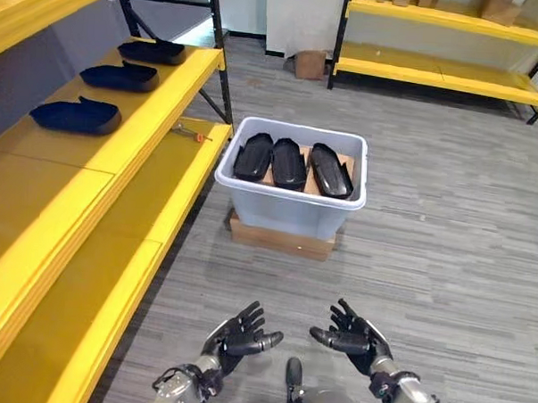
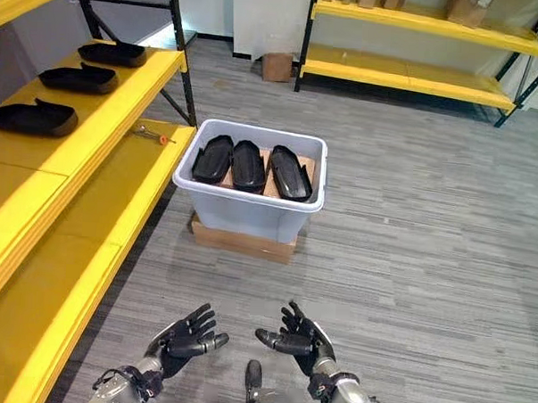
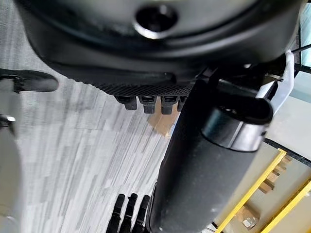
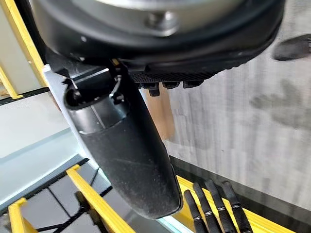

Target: Move parts from the plastic box to the shelf.

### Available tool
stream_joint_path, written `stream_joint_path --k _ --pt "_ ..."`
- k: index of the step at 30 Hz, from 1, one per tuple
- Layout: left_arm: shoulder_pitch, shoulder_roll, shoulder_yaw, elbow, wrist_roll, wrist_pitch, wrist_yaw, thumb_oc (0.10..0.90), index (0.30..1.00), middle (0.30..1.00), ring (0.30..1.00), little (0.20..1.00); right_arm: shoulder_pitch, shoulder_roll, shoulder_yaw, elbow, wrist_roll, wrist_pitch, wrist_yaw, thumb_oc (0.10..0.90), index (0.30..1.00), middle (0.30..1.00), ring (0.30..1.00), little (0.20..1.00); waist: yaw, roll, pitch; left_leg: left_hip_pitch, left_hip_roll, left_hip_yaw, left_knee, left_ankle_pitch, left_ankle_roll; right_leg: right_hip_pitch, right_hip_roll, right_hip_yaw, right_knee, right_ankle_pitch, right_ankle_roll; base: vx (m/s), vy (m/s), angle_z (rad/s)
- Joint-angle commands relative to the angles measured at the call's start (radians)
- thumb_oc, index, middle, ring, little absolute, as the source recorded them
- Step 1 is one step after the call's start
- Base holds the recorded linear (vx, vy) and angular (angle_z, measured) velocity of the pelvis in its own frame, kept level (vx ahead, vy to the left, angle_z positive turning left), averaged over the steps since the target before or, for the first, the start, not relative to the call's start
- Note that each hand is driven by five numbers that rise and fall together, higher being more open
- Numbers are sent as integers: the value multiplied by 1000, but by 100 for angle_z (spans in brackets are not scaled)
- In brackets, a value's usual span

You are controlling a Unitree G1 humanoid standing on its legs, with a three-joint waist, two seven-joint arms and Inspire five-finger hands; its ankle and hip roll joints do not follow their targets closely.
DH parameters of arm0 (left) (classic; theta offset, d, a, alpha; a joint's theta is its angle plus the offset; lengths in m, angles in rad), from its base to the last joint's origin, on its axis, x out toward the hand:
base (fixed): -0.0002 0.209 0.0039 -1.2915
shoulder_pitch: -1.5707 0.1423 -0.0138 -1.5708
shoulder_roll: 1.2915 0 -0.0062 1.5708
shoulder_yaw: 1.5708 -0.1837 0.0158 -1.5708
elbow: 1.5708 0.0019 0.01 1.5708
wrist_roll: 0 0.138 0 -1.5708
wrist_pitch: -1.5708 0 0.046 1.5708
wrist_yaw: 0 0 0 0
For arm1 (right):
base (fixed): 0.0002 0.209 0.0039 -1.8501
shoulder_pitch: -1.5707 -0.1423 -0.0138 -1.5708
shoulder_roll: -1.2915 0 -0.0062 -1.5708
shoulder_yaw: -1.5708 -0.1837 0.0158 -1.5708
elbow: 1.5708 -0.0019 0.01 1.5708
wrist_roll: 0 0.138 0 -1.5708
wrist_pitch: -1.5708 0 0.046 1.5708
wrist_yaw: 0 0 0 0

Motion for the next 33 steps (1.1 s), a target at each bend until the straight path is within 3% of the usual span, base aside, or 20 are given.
stream_joint_path --k 1,3,5,6,8,10,13,16,18,20,21,27,33 --pt "-26 -30 26 -117 -103 -109 14 900 1000 1000 1000 1000 -34 -25 -46 -66 7 -74 30 900 1000 1000 1000 1000 -27 -25 -78 -58 -87 30 -53 -54 92 -10 -36 29 24 -103 151 234 -184 -15" --pt "-20 -36 48 -119 -125 -109 42 900 1000 1000 1000 1000 -36 -28 -48 -62 9 -74 20 900 1000 1000 1000 1000 -16 -27 -81 -98 -86 23 28 -33 78 15 -32 33 22 -118 133 200 -201 -13" --pt "-13 -43 79 -99 -133 -122 13 900 1000 1000 1000 1000 -42 -36 -50 -54 18 -70 33 900 1000 1000 1000 1000 -8 -25 -89 -112 -87 2 139 -28 67 16 -27 35 39 -144 112 193 -193 -27" --pt "-10 -47 86 -90 -142 -125 -19 900 1000 1000 1000 1000 -41 -39 -51 -54 14 -65 48 900 1000 1000 1000 1000 -7 -20 -92 -129 -84 1 211 5 54 22 -21 32 47 -163 98 171 -174 -9" --pt "-12 -53 93 -85 -137 -126 -40 900 1000 1000 1000 1000 -35 -42 -47 -60 16 -57 65 900 1000 1000 1000 1000 -7 -19 -91 -172 -75 14 317 60 37 34 -18 27 49 -172 82 130 -150 -6" --pt "-39 -57 103 -75 -152 -114 -75 900 1000 1000 1000 1000 -11 -48 -53 -49 1 -53 72 900 1000 1000 1000 1000 -11 -32 -77 -303 -26 85 443 88 42 70 -30 22 57 -193 61 163 -133 -4" --pt "-52 -58 94 -78 -157 -120 -87 900 1000 1000 1000 1000 -12 -43 -52 -40 -10 -55 83 900 1000 1000 1000 1000 -10 -30 -66 -330 -14 107 378 72 50 100 -30 26 62 -209 64 120 -4 6" --pt "-54 -58 77 -76 -157 -128 -68 900 1000 1000 1000 1000 -10 -43 -51 -43 -11 -54 84 900 1000 1000 1000 1000 -10 -20 -57 -349 -6 119 122 113 24 144 -20 36 39 -227 83 167 78 -7" --pt "-47 -58 67 -74 -156 -134 -61 900 1000 1000 1000 1000 -2 -46 -50 -54 -12 -47 80 900 1000 1000 1000 1000 -4 -13 -56 -349 -4 96 -14 147 7 168 -16 36 20 -231 92 198 100 -2" --pt "-31 -58 63 -76 -159 -149 -69 900 1000 1000 1000 1000 7 -59 -42 -65 -21 -46 89 900 1000 1000 1000 1000 14 -4 -43 -377 32 31 -142 254 -34 203 -4 64 6 -243 93 267 132 -4" --pt "-26 -59 67 -67 -160 -156 -86 900 1000 1000 1000 1000 6 -68 -37 -60 -29 -47 100 900 1000 1000 1000 1000 22 0 -39 -394 48 10 -183 274 -45 217 -3 77 4 -254 93 274 156 -23" --pt "-20 -61 69 -63 -130 -191 -96 900 1000 1000 1000 1000 8 -83 -32 -55 -39 -56 128 900 1000 1000 1000 1000 30 8 -33 -409 80 15 -201 276 -57 243 -35 84 13 -286 108 238 227 -47" --pt "-47 -24 54 -99 -74 -235 -63 900 1000 1000 1000 1000 28 -59 -58 -128 22 -138 74 900 1000 1000 1000 1000 20 4 -54 -356 34 40 -133 206 -11 229 -92 50 52 -288 137 229 259 -14"
